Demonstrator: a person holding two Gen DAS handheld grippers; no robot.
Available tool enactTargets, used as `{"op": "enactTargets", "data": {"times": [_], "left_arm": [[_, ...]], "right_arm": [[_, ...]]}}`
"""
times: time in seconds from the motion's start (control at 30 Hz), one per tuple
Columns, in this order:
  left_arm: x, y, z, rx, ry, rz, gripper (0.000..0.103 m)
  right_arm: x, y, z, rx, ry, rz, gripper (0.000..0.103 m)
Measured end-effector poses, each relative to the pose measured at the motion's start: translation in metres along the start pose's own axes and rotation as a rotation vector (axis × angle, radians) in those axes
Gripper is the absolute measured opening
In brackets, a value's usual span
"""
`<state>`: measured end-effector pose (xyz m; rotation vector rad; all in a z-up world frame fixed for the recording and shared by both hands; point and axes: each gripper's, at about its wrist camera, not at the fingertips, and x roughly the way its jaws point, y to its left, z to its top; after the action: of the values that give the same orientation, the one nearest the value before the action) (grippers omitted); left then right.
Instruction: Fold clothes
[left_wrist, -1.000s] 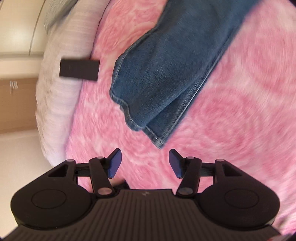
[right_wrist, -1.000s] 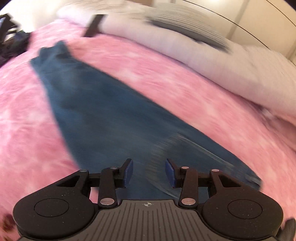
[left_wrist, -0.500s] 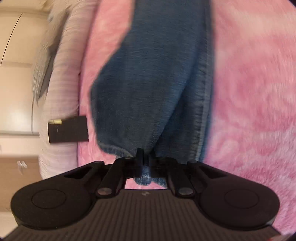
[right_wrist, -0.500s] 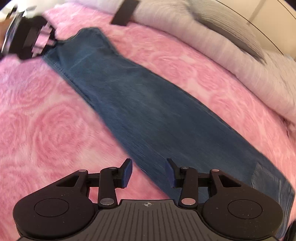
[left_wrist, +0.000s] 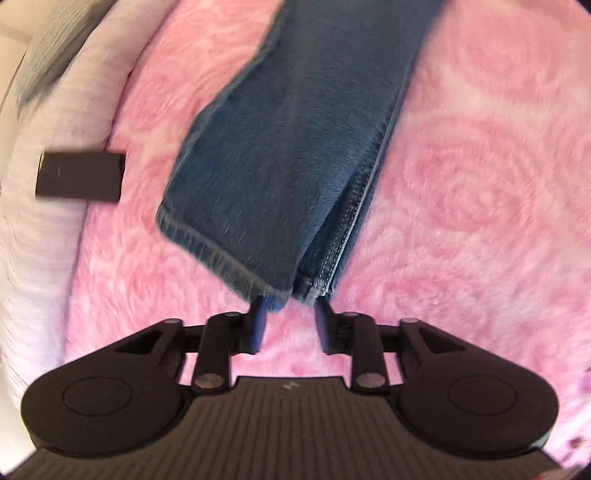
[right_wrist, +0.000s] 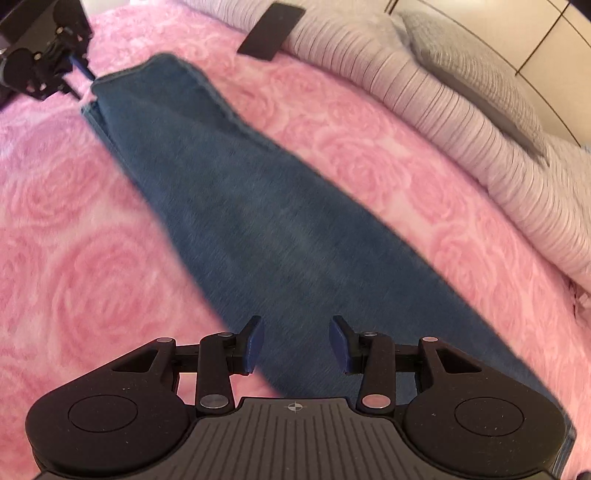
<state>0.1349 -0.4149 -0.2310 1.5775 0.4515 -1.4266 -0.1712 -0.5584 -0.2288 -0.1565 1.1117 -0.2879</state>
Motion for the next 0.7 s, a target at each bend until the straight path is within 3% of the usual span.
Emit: {"op": "enactTargets", "data": {"times": [0.13, 0.3, 0.43, 0.53, 0.6, 0.7], "left_arm": [[-0.015, 0.039, -0.002, -0.188, -0.101, -0.017, 0.034], [0.02, 0.078, 0.031, -0.176, -0.158, -0.042, 0.038], [0.049, 0.1, 0.039, -0.123, -0.194, -0.153, 0.038], [0.06, 0.112, 0.039, -0.069, -0.192, -0.191, 0.038], [0.056, 0.116, 0.034, -0.064, -0.194, -0.176, 0.038], [0.051, 0.126, 0.018, -0.184, -0.174, -0.156, 0.038]], "right_arm": [[0.018, -0.026, 0.015, 0.0, -0.022, 0.012, 0.042], [0.049, -0.05, 0.032, -0.07, -0.033, 0.011, 0.042], [0.06, -0.066, 0.036, -0.096, -0.047, -0.003, 0.042], [0.064, -0.074, 0.036, -0.078, -0.046, -0.011, 0.042], [0.061, -0.073, 0.041, -0.046, -0.06, 0.022, 0.042], [0.054, -0.061, 0.06, -0.002, -0.113, 0.139, 0.042]]}}
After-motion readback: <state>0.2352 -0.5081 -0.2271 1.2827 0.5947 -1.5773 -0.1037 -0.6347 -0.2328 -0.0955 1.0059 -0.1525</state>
